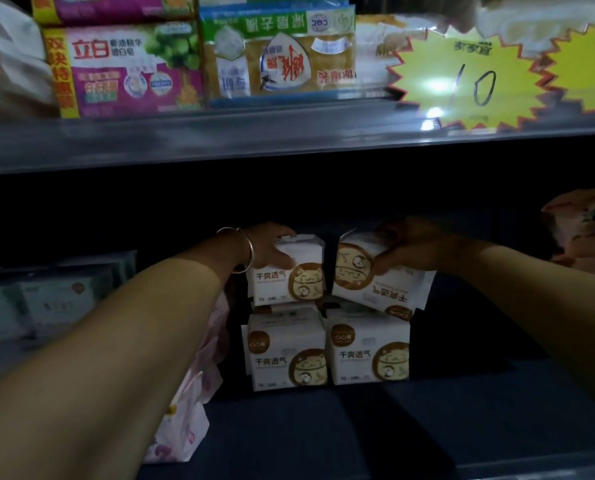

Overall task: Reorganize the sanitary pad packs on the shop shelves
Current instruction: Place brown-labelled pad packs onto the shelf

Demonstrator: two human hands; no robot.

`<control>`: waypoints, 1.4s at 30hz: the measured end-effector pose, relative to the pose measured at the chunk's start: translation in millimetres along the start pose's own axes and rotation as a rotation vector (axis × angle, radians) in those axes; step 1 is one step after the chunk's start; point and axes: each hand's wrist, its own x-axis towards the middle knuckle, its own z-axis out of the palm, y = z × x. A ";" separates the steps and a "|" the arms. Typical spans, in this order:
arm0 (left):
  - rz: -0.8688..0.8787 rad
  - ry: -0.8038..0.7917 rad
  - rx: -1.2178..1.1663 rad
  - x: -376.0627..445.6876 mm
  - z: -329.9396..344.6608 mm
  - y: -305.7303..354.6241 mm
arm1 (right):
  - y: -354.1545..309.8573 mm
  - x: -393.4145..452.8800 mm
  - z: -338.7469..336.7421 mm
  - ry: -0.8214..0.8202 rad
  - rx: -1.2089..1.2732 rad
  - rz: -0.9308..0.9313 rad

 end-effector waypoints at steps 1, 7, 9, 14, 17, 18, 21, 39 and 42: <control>0.003 0.015 0.006 4.0 1.9 -1.0 | 0.6 1.3 0.5 -0.003 -0.017 -0.002; 0.071 0.129 0.144 23.9 14.2 -6.9 | 3.0 12.6 7.3 0.015 -0.116 -0.010; 0.039 0.179 0.210 33.2 20.5 -13.6 | 1.1 15.4 8.9 0.016 -0.137 -0.026; -0.059 0.122 0.391 41.7 50.4 -25.1 | -0.1 24.9 16.5 0.009 -0.116 -0.057; -0.063 0.151 0.366 42.9 70.0 -26.6 | 2.0 33.2 21.1 0.000 -0.124 -0.065; -0.064 0.191 0.361 44.7 75.0 -26.3 | 2.7 35.5 22.2 -0.004 -0.129 -0.072; -0.104 0.326 0.406 52.8 85.3 -26.2 | 6.2 42.4 25.1 -0.003 -0.115 -0.057; 0.038 0.456 -0.204 44.9 81.5 -0.3 | 9.3 28.4 23.9 0.134 0.290 -0.006; -0.001 0.383 -0.680 32.3 74.4 13.5 | 12.2 23.5 27.2 0.190 0.576 0.061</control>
